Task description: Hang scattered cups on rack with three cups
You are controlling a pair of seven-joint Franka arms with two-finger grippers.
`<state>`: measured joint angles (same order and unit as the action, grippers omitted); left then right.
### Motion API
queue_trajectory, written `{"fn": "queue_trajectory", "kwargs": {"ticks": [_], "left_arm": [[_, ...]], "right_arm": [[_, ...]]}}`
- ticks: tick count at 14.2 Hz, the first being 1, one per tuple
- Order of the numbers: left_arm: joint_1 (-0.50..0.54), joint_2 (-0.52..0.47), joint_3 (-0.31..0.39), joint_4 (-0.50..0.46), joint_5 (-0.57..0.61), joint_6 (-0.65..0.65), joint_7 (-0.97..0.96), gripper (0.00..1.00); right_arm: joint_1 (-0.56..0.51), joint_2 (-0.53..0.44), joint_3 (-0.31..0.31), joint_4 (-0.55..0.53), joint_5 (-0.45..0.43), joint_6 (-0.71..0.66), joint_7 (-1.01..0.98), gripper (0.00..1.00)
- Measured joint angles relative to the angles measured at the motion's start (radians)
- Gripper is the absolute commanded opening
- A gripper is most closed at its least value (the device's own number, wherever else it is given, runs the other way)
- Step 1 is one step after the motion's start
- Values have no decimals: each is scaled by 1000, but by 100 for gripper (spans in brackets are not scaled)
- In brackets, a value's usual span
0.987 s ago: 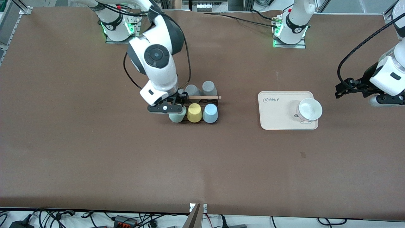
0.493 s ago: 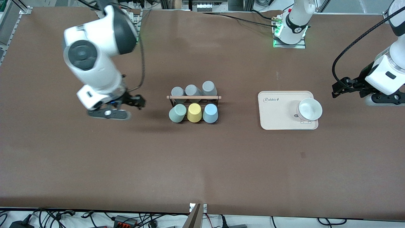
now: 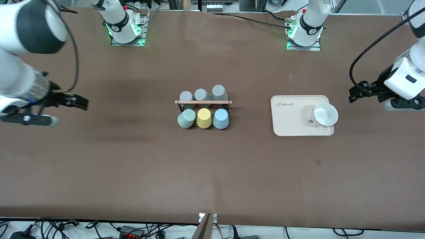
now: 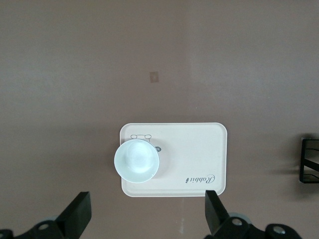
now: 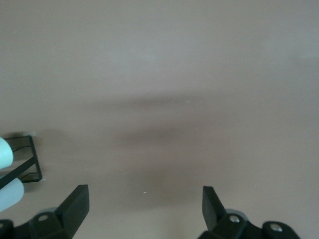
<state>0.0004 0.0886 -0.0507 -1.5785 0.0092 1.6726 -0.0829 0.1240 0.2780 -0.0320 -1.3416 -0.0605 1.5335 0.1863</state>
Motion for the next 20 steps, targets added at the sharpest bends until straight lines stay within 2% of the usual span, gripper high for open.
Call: {"fn": "queue_trajectory", "kwargs": {"ticks": [5,10,13,20], "left_arm": [[1,0,1,0,0,11,0,100],[1,0,1,0,0,12,0,100],[1,1,1,0,0,13,0,100],[1,2,1,0,0,12,0,100]], "right_arm": [[-136,-77,5,-23,1,-37,-123,100],[-143,-119,18,-84,6,-37,-130,100],[-153,-119,18,-90,54,-12,-130,100],[-155,-148,28,-90,58,-15,-130,100]]}}
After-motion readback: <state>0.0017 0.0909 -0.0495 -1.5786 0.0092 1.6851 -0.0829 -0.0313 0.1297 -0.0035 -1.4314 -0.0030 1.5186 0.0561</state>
